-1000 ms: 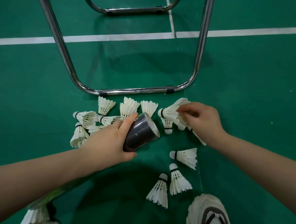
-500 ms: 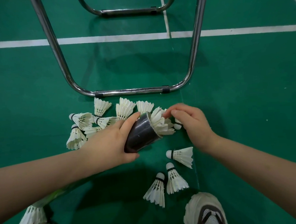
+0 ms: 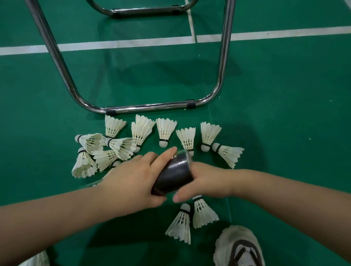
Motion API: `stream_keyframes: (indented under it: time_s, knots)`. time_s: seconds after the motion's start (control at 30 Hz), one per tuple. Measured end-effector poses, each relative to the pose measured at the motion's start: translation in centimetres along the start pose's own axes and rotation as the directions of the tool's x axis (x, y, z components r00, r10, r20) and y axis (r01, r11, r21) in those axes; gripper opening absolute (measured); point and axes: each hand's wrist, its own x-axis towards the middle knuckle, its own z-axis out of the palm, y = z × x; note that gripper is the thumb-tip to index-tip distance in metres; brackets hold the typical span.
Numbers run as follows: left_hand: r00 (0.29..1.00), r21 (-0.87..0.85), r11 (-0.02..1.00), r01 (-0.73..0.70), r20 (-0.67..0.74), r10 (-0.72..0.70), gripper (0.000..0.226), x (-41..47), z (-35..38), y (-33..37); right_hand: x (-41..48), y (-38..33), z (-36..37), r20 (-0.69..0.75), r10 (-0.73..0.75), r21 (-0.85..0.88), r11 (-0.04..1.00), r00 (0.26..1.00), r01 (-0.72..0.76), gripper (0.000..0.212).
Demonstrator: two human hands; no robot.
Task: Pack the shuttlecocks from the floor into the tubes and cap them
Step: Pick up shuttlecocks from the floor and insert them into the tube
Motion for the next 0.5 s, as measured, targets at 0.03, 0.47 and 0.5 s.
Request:
stream_keyframes:
  time_s: [0.03, 0.47, 0.5]
  knots:
    - [1.0, 0.001, 1.0, -0.009, 0.01, 0.009, 0.103, 0.0, 0.1, 0.2, -0.1, 0.3, 0.3, -0.019, -0.009, -0.011, 1.0, 1.0, 0.009, 0.056]
    - [0.998, -0.054, 0.997, 0.057, -0.03, -0.059, 0.104, 1.0, 0.5, -0.2, -3.6, 6.4, -2.3, -0.775, 0.142, -0.166, 0.894, 0.616, -0.415, 0.01]
    - [0.998, -0.054, 0.997, 0.062, -0.028, -0.064, 0.104, 1.0, 0.5, -0.2, -3.9, 7.1, -2.2, -0.766, 0.186, -0.159, 0.872, 0.615, -0.463, 0.015]
